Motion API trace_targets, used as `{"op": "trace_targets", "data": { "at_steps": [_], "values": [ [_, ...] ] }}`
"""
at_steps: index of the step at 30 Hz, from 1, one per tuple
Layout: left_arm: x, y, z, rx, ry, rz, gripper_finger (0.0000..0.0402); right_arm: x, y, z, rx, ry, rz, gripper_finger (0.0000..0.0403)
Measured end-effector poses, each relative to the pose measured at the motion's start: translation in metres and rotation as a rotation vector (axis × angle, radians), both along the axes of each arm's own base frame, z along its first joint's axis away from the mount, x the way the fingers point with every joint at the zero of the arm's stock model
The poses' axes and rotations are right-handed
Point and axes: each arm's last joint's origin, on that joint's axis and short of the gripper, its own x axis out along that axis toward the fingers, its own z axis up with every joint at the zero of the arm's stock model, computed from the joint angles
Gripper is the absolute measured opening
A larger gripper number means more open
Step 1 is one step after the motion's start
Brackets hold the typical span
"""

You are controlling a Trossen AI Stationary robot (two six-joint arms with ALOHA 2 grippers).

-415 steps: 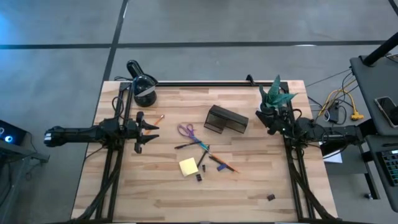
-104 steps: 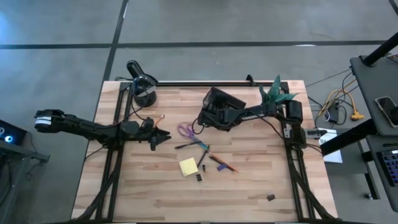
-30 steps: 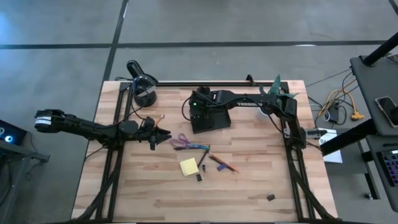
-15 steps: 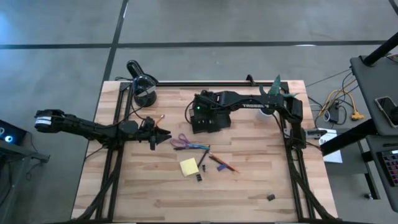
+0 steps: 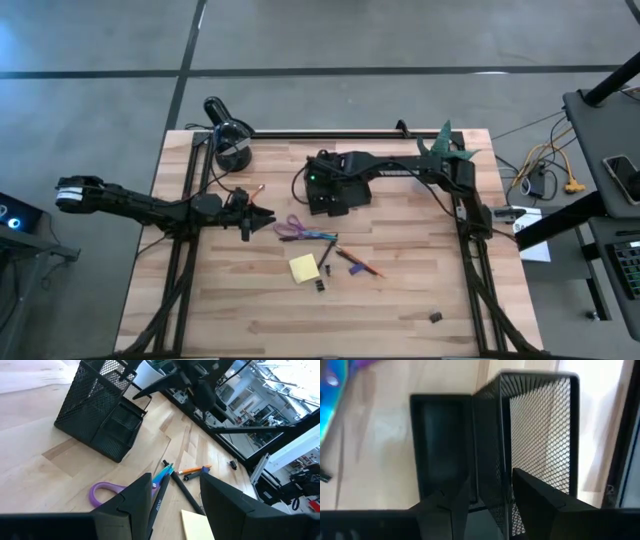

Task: Pick and place office supplies into organizer
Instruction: Prepare the black desk organizer

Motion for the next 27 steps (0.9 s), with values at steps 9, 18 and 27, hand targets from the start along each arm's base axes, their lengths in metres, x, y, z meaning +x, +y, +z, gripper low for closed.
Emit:
{"op": "trace_targets", "data": {
  "at_steps": [9, 18, 27],
  "values": [
    [0.0000, 0.0001, -0.0003, 0.000, 0.002, 0.000, 0.0150, 0.0032, -0.0019, -0.0115, 0.032, 0.002, -0.074, 0.0108],
    [-0.0001, 0.0001, -0.0006, 0.001, 0.005, 0.001, 0.0150, 0.0029, -0.0021, -0.0114, 0.109, -0.056, -0.322, 0.0019],
    [-0.0001, 0.0001, -0.0006, 0.001, 0.005, 0.001, 0.0150, 0.0043, 0.0033, -0.0121, 0.111, -0.034, -0.204, 0.0009]
  ]
}}
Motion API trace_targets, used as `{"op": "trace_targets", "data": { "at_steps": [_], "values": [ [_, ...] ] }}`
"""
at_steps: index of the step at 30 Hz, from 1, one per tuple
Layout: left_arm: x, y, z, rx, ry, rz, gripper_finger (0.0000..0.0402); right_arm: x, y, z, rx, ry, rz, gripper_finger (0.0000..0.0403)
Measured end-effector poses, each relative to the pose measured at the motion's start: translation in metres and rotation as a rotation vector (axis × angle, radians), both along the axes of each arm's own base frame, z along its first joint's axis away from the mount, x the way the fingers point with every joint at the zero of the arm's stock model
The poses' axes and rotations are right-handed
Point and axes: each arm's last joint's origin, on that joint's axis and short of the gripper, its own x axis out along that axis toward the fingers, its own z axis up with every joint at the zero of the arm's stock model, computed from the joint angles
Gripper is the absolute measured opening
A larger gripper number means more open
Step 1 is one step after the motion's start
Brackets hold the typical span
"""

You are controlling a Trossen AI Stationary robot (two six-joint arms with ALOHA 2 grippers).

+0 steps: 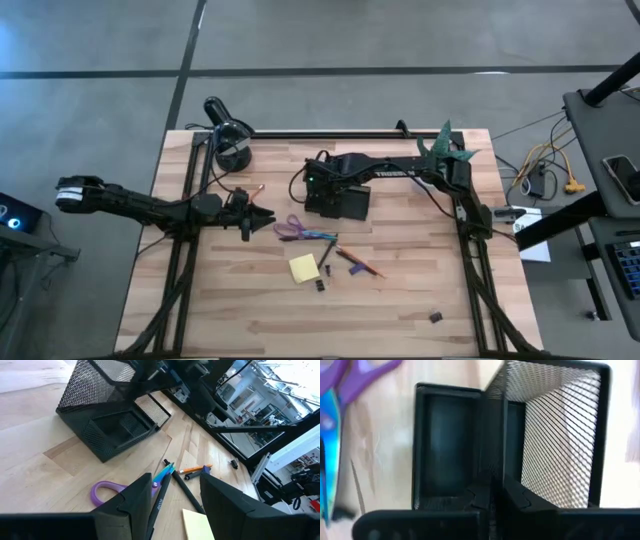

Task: Pick and place office supplies into organizer
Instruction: Prepare the black desk organizer

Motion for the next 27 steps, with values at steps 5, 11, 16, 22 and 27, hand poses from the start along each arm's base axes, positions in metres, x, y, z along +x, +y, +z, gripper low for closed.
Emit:
{"op": "trace_targets", "data": {
  "at_steps": [5, 11, 16, 22, 27],
  "values": [
    [0.000, 0.000, 0.000, 0.000, 0.000, 0.000, 0.0150, 0.002, 0.008, 0.001, -0.031, 0.016, 0.141, 0.0009],
    [0.000, 0.000, -0.001, 0.000, 0.006, 0.000, 0.0150, 0.002, 0.010, 0.001, -0.029, 0.014, 0.135, 0.0009],
    [0.000, 0.000, -0.001, -0.001, 0.005, 0.000, 0.0150, 0.002, 0.012, 0.001, -0.051, 0.024, 0.194, 0.0015],
    [0.000, 0.000, -0.001, 0.000, 0.005, 0.000, 0.0150, 0.004, 0.020, 0.001, -0.121, 0.048, 0.293, 0.0062],
    [0.000, 0.000, -0.001, 0.000, 0.006, 0.000, 0.0150, 0.005, 0.019, 0.003, -0.121, 0.030, 0.255, 0.0112]
  ]
}}
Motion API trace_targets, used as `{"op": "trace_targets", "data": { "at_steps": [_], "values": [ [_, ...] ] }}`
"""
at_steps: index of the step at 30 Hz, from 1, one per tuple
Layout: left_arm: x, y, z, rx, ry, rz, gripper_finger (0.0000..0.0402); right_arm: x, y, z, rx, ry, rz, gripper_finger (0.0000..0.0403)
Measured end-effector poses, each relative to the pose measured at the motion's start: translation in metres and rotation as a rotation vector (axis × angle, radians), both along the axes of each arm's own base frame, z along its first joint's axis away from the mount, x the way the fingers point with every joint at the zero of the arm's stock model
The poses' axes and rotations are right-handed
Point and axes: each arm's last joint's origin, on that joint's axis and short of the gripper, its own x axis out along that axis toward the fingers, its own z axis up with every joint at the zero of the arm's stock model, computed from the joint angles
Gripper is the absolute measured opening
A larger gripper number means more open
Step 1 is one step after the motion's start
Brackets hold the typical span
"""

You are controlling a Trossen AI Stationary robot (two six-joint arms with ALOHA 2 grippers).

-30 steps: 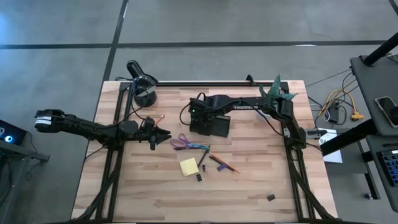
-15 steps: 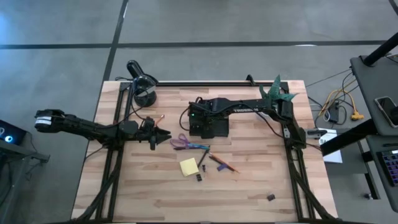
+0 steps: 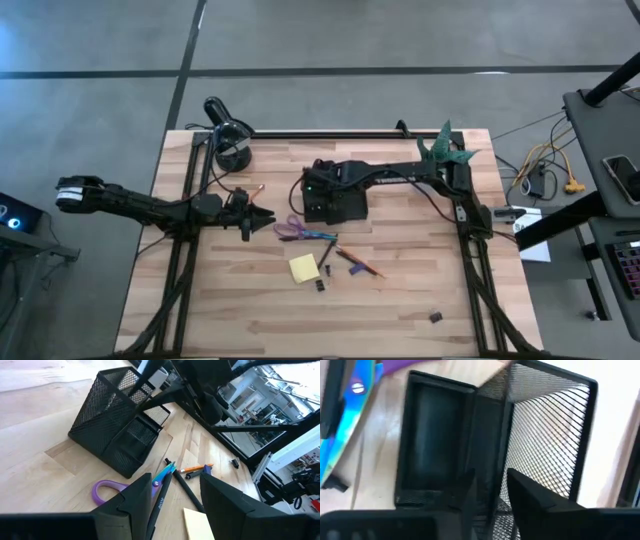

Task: Pick and place office supplies into organizer
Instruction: Prepare the black desk organizer, then put the left orange pencil into the black desk organizer

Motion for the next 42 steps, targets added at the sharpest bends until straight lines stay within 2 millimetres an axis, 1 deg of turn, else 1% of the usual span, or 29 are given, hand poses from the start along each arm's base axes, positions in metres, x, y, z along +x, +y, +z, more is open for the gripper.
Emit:
{"op": "trace_targets", "data": {
  "at_steps": [3, 6, 11, 12, 14, 15, 16, 18, 19, 21, 23, 27, 29, 31, 34, 36, 38, 42],
  "values": [
    [0.000, 0.000, 0.000, 0.000, 0.000, 0.000, 0.0150, 0.001, 0.000, 0.003, 0.006, -0.018, -0.037, 0.0135],
    [0.000, 0.000, 0.000, 0.000, 0.000, 0.000, 0.0150, 0.004, -0.001, 0.011, -0.025, -0.047, -0.071, 0.0154],
    [0.000, 0.000, 0.000, -0.004, -0.002, 0.000, 0.0150, 0.010, 0.002, 0.034, -0.048, -0.115, -0.046, 0.0179],
    [0.000, 0.000, 0.001, -0.034, -0.009, 0.004, 0.0150, 0.012, 0.004, 0.040, -0.053, -0.130, -0.031, 0.0183],
    [0.002, -0.001, 0.009, -0.185, -0.076, 0.010, 0.0150, 0.014, 0.007, 0.052, -0.065, -0.158, -0.009, 0.0189],
    [0.003, -0.001, 0.016, -0.226, -0.134, 0.008, 0.0150, 0.015, 0.009, 0.059, -0.072, -0.166, -0.006, 0.0191],
    [0.004, -0.001, 0.025, -0.223, -0.206, -0.002, 0.0150, 0.015, 0.011, 0.066, -0.087, -0.174, -0.009, 0.0193],
    [0.005, 0.000, 0.044, -0.138, -0.330, -0.020, 0.0150, 0.016, 0.014, 0.081, -0.109, -0.196, -0.016, 0.0195],
    [0.005, 0.000, 0.050, -0.078, -0.362, -0.022, 0.0150, 0.016, 0.014, 0.088, -0.118, -0.211, -0.021, 0.0196],
    [0.007, 0.002, 0.057, 0.011, -0.357, -0.020, 0.0150, 0.016, 0.016, 0.101, -0.139, -0.243, -0.036, 0.0196],
    [0.011, 0.004, 0.056, 0.018, -0.269, -0.016, 0.0150, 0.015, 0.017, 0.112, -0.161, -0.255, -0.052, 0.0196],
    [0.017, 0.008, 0.051, 0.119, 0.055, -0.051, 0.0150, 0.006, 0.020, 0.125, -0.214, -0.222, -0.122, 0.0196],
    [0.017, 0.009, 0.055, 0.234, 0.220, -0.072, 0.0150, 0.000, 0.023, 0.127, -0.227, -0.180, -0.152, 0.0196],
    [0.016, 0.010, 0.063, 0.337, 0.361, -0.070, 0.0150, -0.005, 0.027, 0.126, -0.218, -0.146, -0.178, 0.0196],
    [0.013, 0.014, 0.074, 0.407, 0.551, -0.006, 0.0150, -0.008, 0.035, 0.123, -0.198, -0.120, -0.211, 0.0196],
    [0.009, 0.015, 0.076, 0.389, 0.668, 0.045, 0.0150, -0.009, 0.039, 0.121, -0.191, -0.113, -0.221, 0.0196],
    [0.006, 0.015, 0.073, 0.313, 0.757, 0.065, 0.0150, -0.008, 0.045, 0.120, -0.187, -0.117, -0.217, 0.0196],
    [-0.004, 0.013, 0.058, 0.155, 0.966, 0.093, 0.0150, -0.006, 0.053, 0.118, -0.207, -0.135, -0.205, 0.0196]
  ]
}}
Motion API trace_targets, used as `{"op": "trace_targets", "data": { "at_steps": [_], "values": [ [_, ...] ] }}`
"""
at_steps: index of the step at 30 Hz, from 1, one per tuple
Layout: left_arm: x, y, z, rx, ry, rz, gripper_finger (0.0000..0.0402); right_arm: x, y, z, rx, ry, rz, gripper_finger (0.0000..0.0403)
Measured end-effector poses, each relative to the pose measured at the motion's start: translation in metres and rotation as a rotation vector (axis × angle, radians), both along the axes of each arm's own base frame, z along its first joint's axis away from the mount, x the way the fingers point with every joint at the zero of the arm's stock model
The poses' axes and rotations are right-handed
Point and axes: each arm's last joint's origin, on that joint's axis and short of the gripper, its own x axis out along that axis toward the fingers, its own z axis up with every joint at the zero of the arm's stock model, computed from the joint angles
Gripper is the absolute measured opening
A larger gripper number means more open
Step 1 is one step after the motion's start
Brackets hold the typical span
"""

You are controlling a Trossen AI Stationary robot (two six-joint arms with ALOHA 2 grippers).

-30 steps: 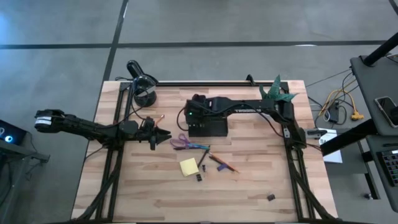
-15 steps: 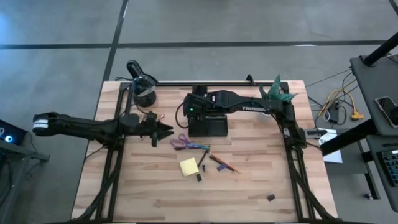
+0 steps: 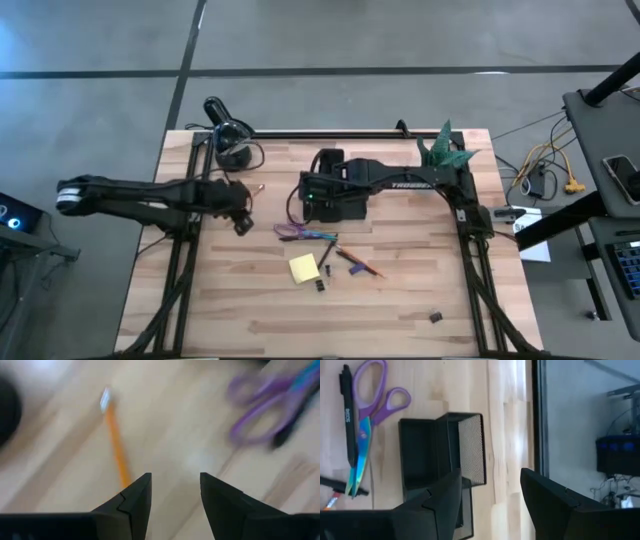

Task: Pick and place office supplies into organizer
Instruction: Put the left orange pencil into the black desk organizer

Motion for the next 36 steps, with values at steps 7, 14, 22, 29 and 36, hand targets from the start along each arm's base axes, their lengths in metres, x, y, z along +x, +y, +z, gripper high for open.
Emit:
{"op": "trace_targets", "data": {
  "at_steps": [7, 14, 22, 29, 36],
  "values": [
    [-0.014, -0.003, -0.007, -0.028, 0.108, 0.062, 0.0150, 0.010, 0.007, 0.002, -0.042, -0.059, 0.103, 0.0196],
    [-0.019, -0.003, -0.017, -0.067, 0.042, 0.247, 0.0150, 0.025, 0.018, 0.004, -0.118, -0.125, 0.254, 0.0196],
    [-0.028, -0.003, -0.051, -0.087, 0.116, 0.366, 0.0150, 0.035, 0.012, -0.001, -0.084, -0.221, 0.275, 0.0196],
    [-0.025, -0.003, -0.063, -0.088, 0.122, 0.365, 0.0150, 0.041, 0.007, -0.009, -0.070, -0.272, 0.279, 0.0196],
    [-0.021, -0.003, -0.069, -0.098, 0.152, 0.343, 0.0150, 0.042, -0.005, -0.017, 0.004, -0.293, 0.215, 0.0194]
  ]
}}
